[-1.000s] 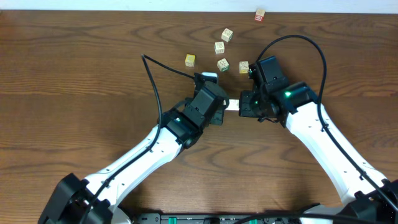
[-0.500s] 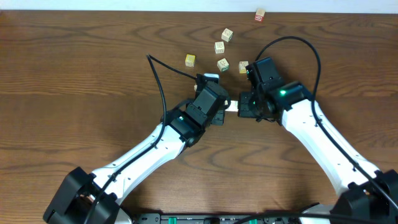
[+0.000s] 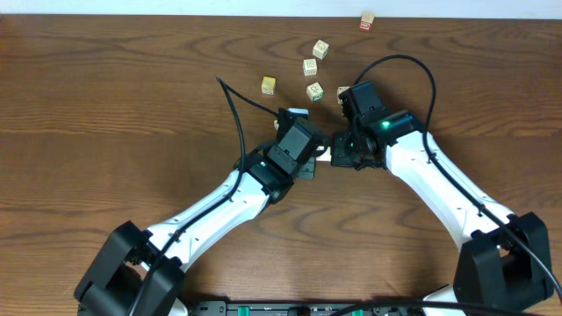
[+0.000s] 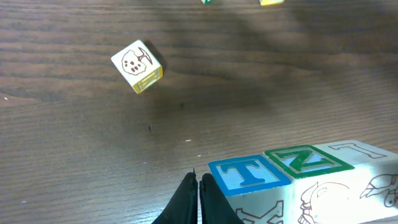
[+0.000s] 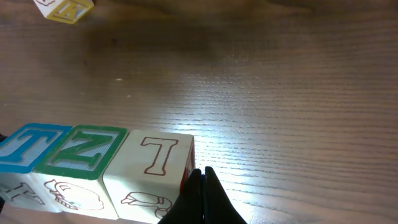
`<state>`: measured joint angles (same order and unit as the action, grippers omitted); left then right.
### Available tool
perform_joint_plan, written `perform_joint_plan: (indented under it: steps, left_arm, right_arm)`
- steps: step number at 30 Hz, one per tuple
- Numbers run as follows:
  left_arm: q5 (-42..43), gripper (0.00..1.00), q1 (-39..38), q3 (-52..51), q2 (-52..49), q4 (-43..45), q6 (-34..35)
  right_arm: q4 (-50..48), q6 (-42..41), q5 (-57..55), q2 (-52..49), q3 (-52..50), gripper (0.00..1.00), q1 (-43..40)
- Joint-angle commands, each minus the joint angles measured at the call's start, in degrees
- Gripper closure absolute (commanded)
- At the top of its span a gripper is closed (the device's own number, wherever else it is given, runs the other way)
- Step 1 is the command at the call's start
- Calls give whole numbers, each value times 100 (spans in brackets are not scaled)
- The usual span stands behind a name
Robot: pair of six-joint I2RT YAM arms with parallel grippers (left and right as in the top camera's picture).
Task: Lift 3 blocks
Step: 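Lower the clamped row back down onto the table with both grippers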
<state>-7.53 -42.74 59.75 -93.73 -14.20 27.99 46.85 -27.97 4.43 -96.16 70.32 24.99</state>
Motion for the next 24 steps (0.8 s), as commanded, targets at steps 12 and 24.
perform_joint_plan:
  steps: [12,24]
  left_arm:
    - [1893,93,-522,424,-138,570,39]
    - [2068,93,-522,424,-337,704,66]
  right_arm:
    - [-378,151,2140,-55,105,99,192]
    - [-535,175,2262,-55,-96,99,70]
